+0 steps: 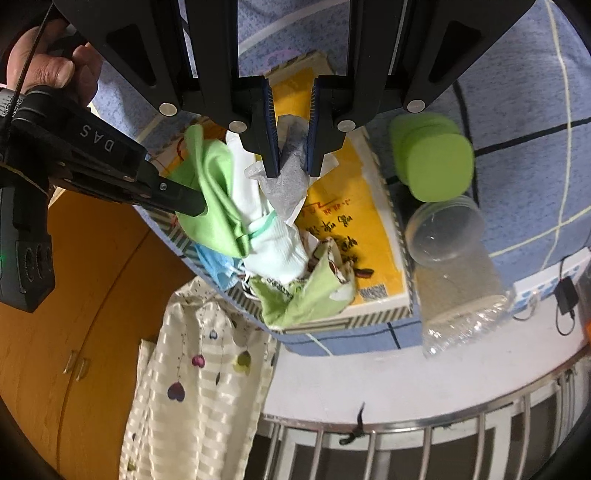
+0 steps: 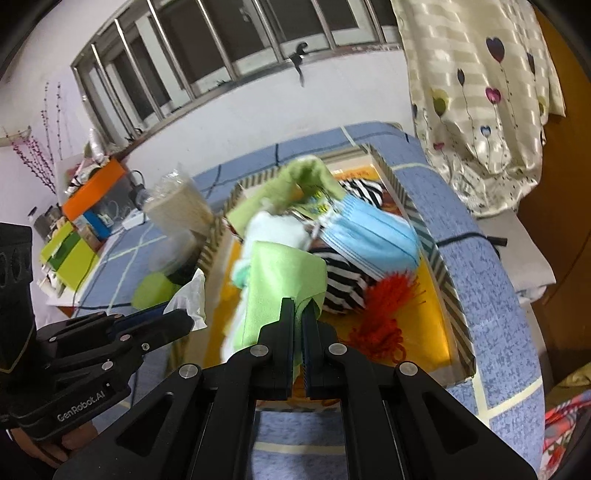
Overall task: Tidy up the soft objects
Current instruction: 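Carry the tissue with the left tool while the right tool carries the green cloth to the tray, then open the left tool to drop the tissue while the right tool releases the green cloth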
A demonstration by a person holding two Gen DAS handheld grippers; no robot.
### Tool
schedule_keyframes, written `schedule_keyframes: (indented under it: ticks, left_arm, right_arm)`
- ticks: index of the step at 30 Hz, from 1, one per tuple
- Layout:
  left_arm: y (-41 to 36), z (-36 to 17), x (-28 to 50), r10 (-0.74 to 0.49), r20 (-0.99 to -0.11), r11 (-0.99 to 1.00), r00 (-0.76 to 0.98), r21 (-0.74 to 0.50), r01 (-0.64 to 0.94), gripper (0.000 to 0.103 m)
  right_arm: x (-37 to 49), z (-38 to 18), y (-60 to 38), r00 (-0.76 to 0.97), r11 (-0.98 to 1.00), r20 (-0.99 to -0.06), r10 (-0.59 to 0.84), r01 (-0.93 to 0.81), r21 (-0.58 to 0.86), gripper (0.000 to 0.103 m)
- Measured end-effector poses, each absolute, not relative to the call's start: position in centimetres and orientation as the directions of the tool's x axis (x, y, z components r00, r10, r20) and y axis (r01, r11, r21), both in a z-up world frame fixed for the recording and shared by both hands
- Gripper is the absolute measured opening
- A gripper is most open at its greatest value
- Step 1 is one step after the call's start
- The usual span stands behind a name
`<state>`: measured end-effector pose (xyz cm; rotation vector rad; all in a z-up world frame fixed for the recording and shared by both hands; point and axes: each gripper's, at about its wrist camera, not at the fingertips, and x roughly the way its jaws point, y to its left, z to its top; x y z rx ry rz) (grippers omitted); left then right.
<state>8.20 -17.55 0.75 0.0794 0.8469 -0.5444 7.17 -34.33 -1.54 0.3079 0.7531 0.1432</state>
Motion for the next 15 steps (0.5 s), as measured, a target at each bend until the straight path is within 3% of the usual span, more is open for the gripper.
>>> schedule_keyframes:
  ticks: [15]
  left_arm:
    - [-19.7, -1.4, 12.3, -0.402, -0.758, 0.87, 0.514, -0.141, 0.471, 0.015]
  right_arm:
    - [10.1, -2.9, -36.2, 0.718, 0.958, -0.676, 0.166, 0.045, 0.284, 0.004]
